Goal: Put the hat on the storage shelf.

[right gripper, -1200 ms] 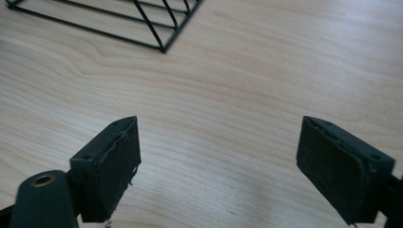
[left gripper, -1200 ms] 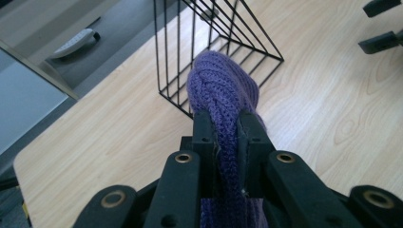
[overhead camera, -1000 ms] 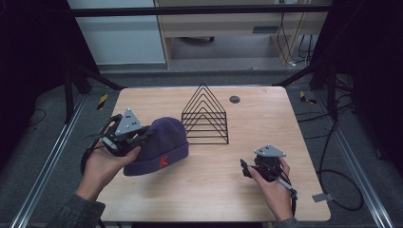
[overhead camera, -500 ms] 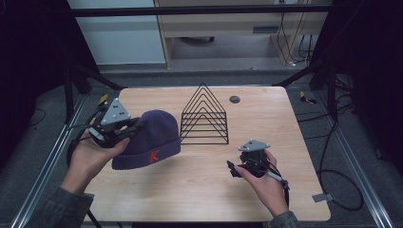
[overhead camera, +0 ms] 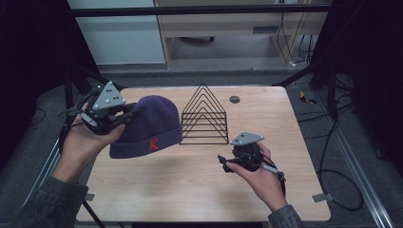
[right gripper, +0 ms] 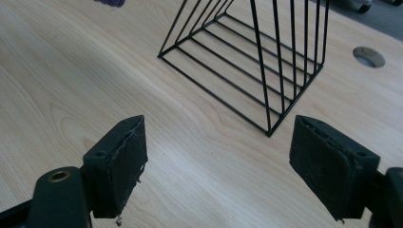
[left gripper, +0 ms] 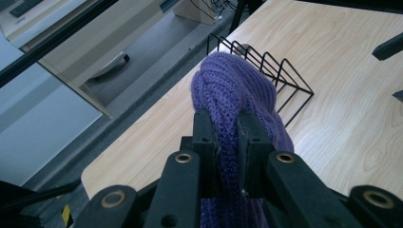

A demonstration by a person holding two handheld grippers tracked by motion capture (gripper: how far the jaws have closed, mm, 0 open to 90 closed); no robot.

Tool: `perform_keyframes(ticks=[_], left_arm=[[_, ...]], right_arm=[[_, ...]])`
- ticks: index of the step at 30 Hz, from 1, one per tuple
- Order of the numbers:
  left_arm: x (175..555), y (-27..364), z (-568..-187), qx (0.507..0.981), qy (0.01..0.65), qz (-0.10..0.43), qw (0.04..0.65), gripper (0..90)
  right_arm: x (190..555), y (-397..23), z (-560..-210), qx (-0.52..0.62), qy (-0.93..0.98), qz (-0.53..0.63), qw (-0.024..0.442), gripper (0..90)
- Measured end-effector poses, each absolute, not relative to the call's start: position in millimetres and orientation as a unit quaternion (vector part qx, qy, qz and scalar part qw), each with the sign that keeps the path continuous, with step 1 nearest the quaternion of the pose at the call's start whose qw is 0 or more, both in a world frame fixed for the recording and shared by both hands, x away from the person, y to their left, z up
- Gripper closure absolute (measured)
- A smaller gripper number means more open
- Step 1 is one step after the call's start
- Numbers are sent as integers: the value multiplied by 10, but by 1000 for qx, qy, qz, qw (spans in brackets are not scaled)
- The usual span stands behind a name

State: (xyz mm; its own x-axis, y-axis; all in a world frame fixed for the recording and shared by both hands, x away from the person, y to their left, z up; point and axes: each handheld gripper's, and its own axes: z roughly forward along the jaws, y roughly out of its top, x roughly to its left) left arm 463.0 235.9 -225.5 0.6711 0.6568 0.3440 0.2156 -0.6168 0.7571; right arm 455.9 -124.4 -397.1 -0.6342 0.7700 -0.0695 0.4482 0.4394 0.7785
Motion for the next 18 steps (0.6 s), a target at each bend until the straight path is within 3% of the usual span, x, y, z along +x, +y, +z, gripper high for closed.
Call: perform_keyframes(ticks=[18], left_arm=[[4899,2211,-1942,835,248,313,379,799]], right_arm=[[4743,-1212,-3418,339,818,410,218,311]])
